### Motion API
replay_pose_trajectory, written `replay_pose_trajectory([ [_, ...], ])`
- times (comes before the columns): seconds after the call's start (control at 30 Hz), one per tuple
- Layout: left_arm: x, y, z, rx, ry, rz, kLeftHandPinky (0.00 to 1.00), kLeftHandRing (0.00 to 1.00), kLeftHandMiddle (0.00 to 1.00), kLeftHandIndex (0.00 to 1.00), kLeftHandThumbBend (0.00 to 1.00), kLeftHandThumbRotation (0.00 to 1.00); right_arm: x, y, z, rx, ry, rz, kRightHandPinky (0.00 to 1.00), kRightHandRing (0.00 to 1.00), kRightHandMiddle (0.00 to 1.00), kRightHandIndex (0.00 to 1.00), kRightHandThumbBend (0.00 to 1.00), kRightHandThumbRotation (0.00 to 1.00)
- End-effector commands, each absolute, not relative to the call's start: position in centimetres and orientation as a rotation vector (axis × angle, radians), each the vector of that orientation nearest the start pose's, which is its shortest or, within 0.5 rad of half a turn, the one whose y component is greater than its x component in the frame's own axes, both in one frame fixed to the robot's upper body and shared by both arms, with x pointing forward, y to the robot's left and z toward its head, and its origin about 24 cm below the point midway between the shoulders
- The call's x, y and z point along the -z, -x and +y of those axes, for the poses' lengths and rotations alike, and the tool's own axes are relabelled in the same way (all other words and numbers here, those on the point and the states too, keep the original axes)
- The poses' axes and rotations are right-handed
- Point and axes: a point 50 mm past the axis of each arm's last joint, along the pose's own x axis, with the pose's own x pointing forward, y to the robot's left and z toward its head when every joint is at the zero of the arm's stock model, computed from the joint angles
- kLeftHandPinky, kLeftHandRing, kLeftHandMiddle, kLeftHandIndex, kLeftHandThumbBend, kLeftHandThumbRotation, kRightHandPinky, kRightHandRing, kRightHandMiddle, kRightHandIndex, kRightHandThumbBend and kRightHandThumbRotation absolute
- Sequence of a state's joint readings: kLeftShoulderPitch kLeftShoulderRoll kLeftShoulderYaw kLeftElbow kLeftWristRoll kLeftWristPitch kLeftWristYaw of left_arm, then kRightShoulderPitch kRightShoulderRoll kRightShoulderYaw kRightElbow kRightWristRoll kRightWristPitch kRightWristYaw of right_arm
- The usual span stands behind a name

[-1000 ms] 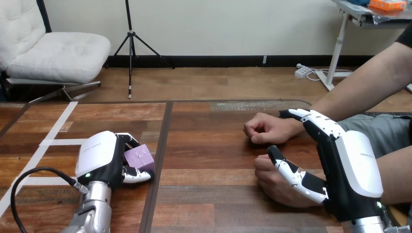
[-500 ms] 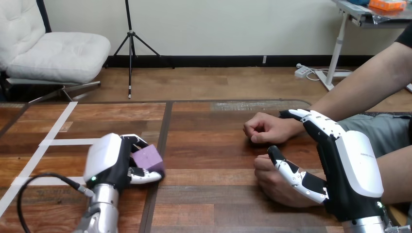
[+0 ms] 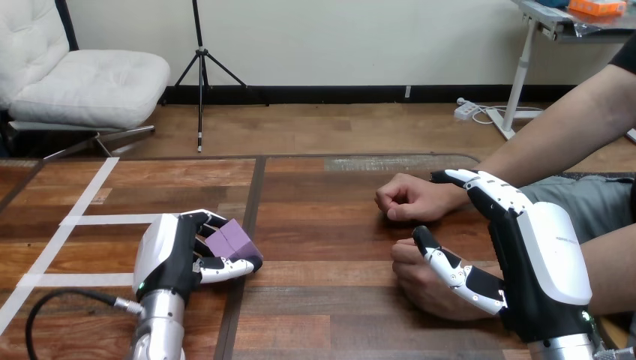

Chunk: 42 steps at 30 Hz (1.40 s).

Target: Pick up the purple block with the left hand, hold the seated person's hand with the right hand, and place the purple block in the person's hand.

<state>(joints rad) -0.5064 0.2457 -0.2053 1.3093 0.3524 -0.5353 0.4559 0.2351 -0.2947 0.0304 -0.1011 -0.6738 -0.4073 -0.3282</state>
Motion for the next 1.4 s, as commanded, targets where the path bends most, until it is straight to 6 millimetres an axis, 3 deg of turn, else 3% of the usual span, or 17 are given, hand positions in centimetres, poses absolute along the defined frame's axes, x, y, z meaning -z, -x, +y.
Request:
replay_pose_trajectory([
  [0.0,3.26,-29.75,18.15,-0.049,-0.632,0.092,0.33,0.38,0.45,0.48,0.72,0.1,-7.35,-20.53,-18.47,0.069,0.89,-0.466,0.84,0.85,0.81,0.77,0.44,0.49],
  [1.37,3.12,-29.72,17.21,-0.04,-0.586,0.061,0.34,0.39,0.46,0.48,0.72,0.12,-7.41,-20.47,-18.5,0.066,0.895,-0.453,0.84,0.85,0.81,0.77,0.45,0.47],
])
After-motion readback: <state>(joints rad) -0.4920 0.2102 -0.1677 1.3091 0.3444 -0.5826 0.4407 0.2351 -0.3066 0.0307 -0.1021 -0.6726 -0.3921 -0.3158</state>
